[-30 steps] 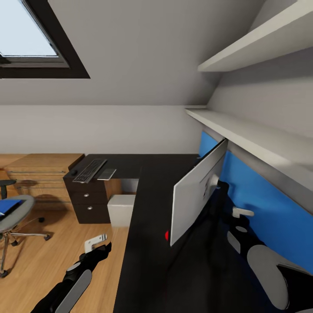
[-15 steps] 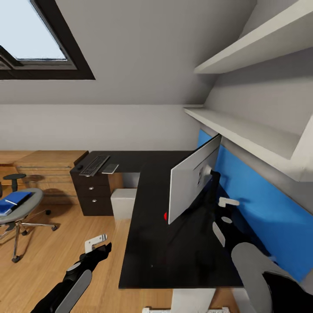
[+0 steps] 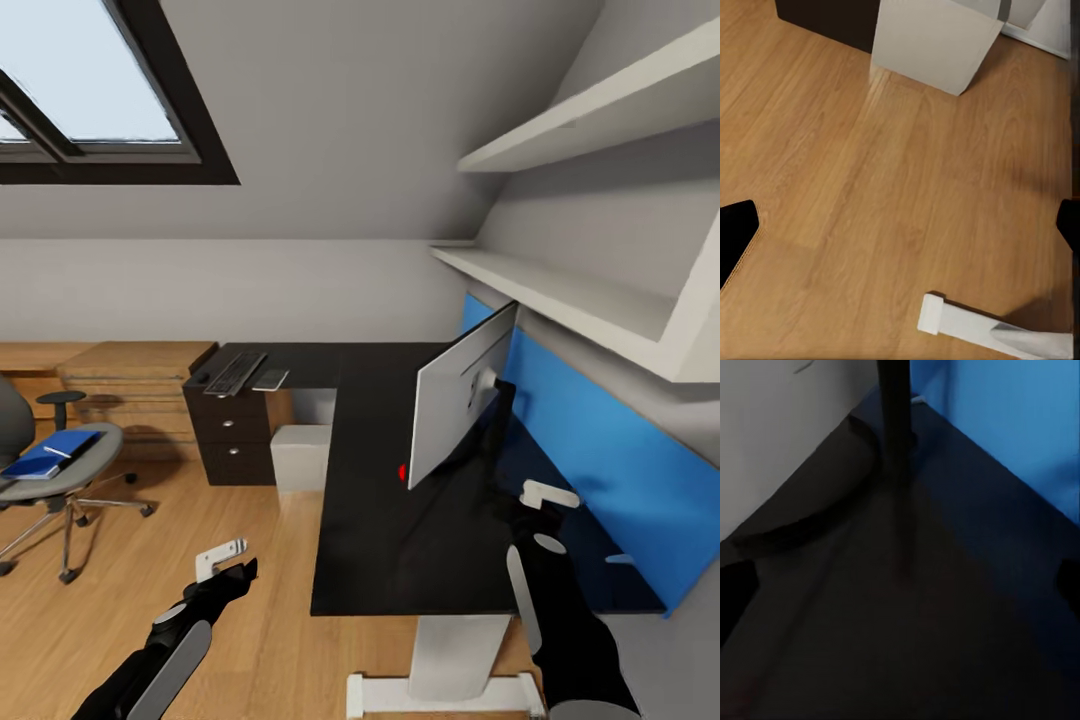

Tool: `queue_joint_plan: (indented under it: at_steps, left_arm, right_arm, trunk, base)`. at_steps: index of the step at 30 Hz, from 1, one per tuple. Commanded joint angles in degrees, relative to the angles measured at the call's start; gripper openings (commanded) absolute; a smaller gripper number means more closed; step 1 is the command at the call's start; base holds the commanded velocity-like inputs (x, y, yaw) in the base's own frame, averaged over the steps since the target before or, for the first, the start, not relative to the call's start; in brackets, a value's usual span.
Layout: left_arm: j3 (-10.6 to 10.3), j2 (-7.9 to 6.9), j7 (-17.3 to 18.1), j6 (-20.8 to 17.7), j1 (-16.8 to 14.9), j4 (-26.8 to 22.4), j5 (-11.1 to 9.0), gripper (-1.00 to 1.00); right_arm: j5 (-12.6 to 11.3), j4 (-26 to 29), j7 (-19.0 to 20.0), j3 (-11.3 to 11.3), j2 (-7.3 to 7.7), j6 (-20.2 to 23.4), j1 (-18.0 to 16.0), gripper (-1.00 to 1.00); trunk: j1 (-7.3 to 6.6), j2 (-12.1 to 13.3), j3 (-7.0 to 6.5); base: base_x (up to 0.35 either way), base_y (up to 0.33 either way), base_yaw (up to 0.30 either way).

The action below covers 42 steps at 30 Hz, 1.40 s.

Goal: In the bedroom, organize the workspace by keeping the computer under the desk, ensuring the monitor is on the desk, placing the keyboard on the desk next to the monitor, placing the mouse on the desk next to the keyboard, moving the folder from the swivel chair onto the desk next to the mouse, stacking the notebook on top of the folder with the pen on top of the notebook, and positioning the swivel chair next to the desk.

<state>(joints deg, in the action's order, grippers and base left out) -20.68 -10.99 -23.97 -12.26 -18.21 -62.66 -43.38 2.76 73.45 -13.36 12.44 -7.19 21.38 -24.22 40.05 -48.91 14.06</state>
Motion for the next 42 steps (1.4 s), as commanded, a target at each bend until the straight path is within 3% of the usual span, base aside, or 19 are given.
queue_joint_plan:
  at_steps: [1,11,15,17,19,21,23,24,27,29,33,42]
  left_arm:
    - [-0.22,-0.08,-0.44,-0.08,-0.06,-0.09,-0.41,1.0]
    - [-1.33,-0.06,-0.45,-0.17,-0.08,-0.01,-0.51,1.0]
    - [-1.5,-0.01,-0.63,-0.21,-0.08,0.73,-0.54,1.0]
    - [-1.53,-0.01,-0.67,-0.17,-0.06,1.06,-0.48,1.0]
    - [-1.54,0.0,-0.7,-0.11,-0.05,1.26,-0.4,1.0]
    - [-1.55,0.0,-0.69,-0.07,-0.06,1.35,-0.34,1.0]
    - [-1.53,-0.01,-0.7,-0.06,-0.07,1.37,-0.36,1.0]
    - [-1.51,-0.04,-0.71,-0.06,-0.07,1.38,-0.39,1.0]
    - [-1.49,-0.05,-0.72,-0.05,-0.07,1.39,-0.46,1.0]
    - [-1.47,-0.02,-0.72,-0.05,-0.08,1.4,-0.47,1.0]
    - [-1.47,0.0,-0.73,-0.05,-0.08,1.4,-0.54,1.0]
    - [-1.64,0.0,-0.64,-0.05,-0.05,1.4,-0.49,1.0]
  right_arm:
    - [0.28,0.18,-0.02,0.04,-0.09,0.43,0.01,1.0]
    - [0.23,0.46,0.2,-1.87,-0.18,0.43,0.84,1.0]
    - [0.4,0.58,-0.69,-4.48,-0.19,-1.31,1.53,1.0]
    - [0.45,0.43,-2.56,-5.92,-0.21,-3.64,1.67,1.0]
    - [0.44,0.24,-7.67,-8.19,-0.28,-6.81,1.8,1.0]
    - [0.42,0.06,-15.22,-12.1,-0.57,-9.24,2.22,1.0]
    - [0.41,-0.1,-19.36,-14.71,-0.67,-10.25,2.39,1.0]
    - [0.44,-0.47,-23.33,-17.44,-0.62,-11.37,2.5,1.0]
    - [0.48,-1.24,-28.23,-20.87,-0.5,-13.47,2.59,1.0]
    - [0.92,-2.79,-32.94,-24.16,-0.41,-17.08,2.65,1.0]
    - [2.05,-3.95,-34.86,-25.67,-0.21,-19.16,2.72,1.0]
    - [2.42,-4.19,-35.18,-25.89,1.12,-19.61,2.77,1.0]
  trunk:
    - [0.01,-0.07,0.09]
    - [0.01,-0.07,0.09]
    - [0.01,-0.07,0.09]
    - [0.01,-0.07,0.09]
    - [0.01,-0.07,0.09]
    - [0.01,-0.07,0.09]
    - [0.01,-0.07,0.09]
    - [0.01,-0.07,0.09]
    - [0.01,-0.07,0.09]
    - [0.01,-0.07,0.09]
    - [0.01,-0.07,0.09]
    - [0.01,-0.07,0.09]
  base:
    - [-0.06,0.312,0.0]
    - [-0.014,0.326,0.0]
    - [0.106,0.308,0.0]
    - [0.228,0.251,0.0]
    - [0.265,0.224,0.0]
    - [0.286,0.207,0.0]
    - [0.292,0.201,0.0]
    - [0.295,0.194,0.0]
    - [0.298,0.175,0.0]
    - [0.308,0.11,0.0]
    - [0.214,0.03,0.0]
    - [0.125,0.003,0.0]
